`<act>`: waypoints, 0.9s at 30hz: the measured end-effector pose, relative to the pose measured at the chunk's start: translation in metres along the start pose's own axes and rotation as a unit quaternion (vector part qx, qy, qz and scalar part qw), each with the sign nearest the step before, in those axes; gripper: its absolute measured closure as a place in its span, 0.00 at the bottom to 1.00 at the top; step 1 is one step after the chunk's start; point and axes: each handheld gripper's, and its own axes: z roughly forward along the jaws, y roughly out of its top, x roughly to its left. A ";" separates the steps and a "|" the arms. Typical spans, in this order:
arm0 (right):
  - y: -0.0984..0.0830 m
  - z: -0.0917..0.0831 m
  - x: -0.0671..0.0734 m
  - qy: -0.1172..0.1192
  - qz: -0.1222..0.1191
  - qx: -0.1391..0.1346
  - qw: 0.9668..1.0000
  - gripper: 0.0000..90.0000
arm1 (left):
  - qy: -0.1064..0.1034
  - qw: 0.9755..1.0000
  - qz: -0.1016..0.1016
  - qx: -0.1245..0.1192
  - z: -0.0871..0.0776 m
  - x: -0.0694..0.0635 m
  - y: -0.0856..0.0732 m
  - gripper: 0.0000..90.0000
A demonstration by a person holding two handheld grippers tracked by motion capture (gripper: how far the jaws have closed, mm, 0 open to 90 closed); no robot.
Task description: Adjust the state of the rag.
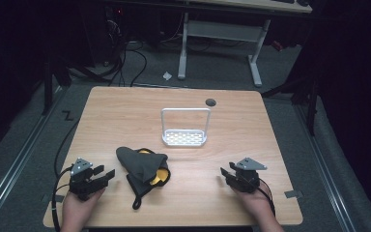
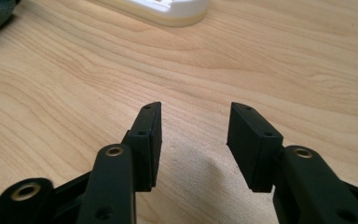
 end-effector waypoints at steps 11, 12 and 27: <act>0.005 0.000 0.002 -0.008 -0.004 -0.012 1.000 0.63 | -0.010 1.000 -0.003 -0.005 -0.003 0.000 -0.001 0.50; 0.005 0.001 0.002 -0.008 -0.003 -0.011 1.000 0.63 | -0.010 1.000 -0.003 -0.005 -0.003 0.000 -0.001 0.50; 0.003 0.002 -0.001 -0.010 0.005 -0.006 1.000 0.61 | -0.019 1.000 -0.003 -0.006 -0.003 -0.004 -0.001 0.50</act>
